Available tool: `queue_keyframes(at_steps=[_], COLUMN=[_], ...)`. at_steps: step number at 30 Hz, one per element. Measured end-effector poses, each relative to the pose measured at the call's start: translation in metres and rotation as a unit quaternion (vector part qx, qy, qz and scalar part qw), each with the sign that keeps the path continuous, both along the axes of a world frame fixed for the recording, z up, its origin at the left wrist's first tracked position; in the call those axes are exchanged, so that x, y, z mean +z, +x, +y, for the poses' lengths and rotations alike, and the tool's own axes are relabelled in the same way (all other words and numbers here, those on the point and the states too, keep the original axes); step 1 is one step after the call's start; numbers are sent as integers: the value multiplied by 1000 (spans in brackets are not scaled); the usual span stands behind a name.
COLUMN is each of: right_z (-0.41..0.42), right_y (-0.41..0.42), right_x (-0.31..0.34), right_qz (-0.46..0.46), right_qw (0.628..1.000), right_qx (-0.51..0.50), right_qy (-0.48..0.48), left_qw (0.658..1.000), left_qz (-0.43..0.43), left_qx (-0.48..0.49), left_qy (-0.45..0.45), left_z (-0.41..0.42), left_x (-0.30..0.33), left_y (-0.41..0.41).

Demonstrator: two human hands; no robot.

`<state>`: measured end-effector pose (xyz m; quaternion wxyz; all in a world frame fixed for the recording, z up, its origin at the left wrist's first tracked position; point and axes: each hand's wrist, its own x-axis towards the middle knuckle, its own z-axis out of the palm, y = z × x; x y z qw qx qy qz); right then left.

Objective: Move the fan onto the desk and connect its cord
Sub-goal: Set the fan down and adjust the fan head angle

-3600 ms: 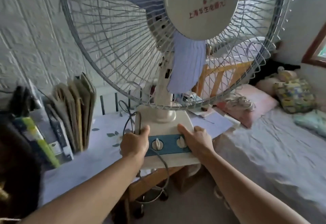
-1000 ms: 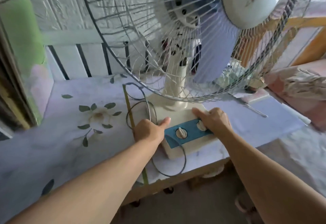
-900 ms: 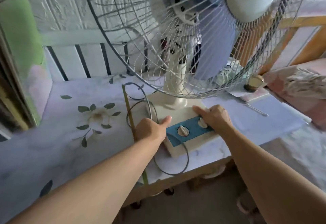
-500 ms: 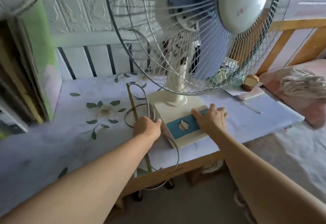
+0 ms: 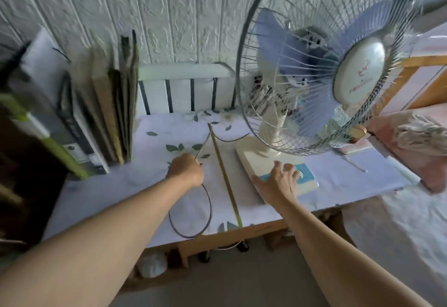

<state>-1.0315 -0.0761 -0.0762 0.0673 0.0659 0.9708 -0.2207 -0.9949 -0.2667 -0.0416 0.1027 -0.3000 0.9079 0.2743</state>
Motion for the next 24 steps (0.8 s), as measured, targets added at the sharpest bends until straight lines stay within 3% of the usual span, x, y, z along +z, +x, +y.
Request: queue_keyframes(at_steps=[9, 17, 24], right_z=[-91, -137, -140], right_y=[34, 57, 51], right_x=[20, 20, 16], right_qz=[-14, -31, -38], right_qw=[998, 993, 991], right_qx=[-60, -112, -130], right_qy=[-12, 0, 7], left_qw=[993, 958, 947], left_qz=[27, -24, -64], left_qx=[-115, -282, -309], left_qy=[-26, -44, -64], left_z=[-94, -150, -154], left_x=[11, -12, -19], left_y=[2, 7, 0])
